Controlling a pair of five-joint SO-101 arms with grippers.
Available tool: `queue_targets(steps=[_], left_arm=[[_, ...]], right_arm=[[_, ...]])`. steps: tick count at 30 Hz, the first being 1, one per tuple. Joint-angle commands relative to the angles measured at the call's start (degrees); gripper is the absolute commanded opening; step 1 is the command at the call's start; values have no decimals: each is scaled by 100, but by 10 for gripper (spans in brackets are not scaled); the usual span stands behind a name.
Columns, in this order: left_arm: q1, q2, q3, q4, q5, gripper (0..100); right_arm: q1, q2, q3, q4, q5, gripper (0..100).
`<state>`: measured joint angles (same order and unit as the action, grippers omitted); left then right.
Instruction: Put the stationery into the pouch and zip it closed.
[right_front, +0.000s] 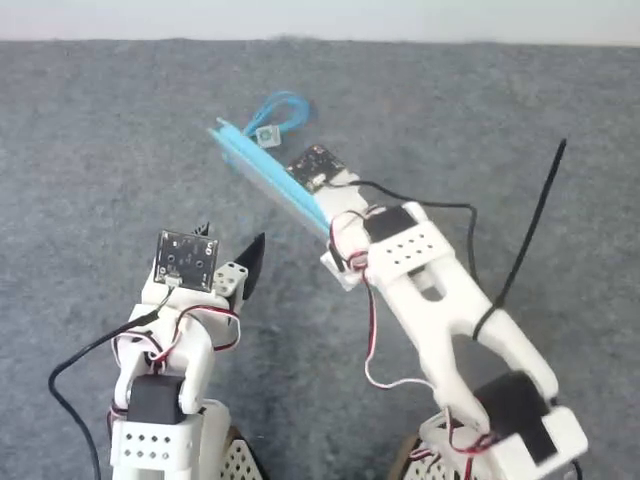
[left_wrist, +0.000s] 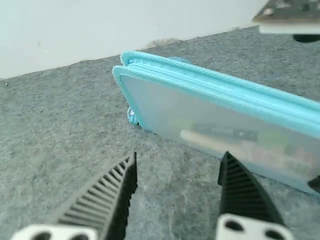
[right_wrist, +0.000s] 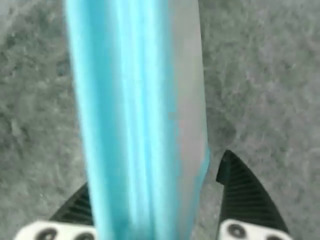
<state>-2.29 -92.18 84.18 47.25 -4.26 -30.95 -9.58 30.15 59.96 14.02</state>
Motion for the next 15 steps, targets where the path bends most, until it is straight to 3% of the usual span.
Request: queue_targets(steps=[1, 6, 11, 15], left_arm=[[-35, -88, -84, -185, 44, 250], [-308, -88, -101, -202, 44, 250], [-299, -88, -101, -202, 44, 250], [-299, -88, -101, -202, 44, 250]], right_arm=[[-4, -716, 220, 40, -26, 236], [48, -1578, 624, 40, 273, 229], [259, -2422, 642, 444, 624, 159], [84, -3160, 651, 945, 835, 188]])
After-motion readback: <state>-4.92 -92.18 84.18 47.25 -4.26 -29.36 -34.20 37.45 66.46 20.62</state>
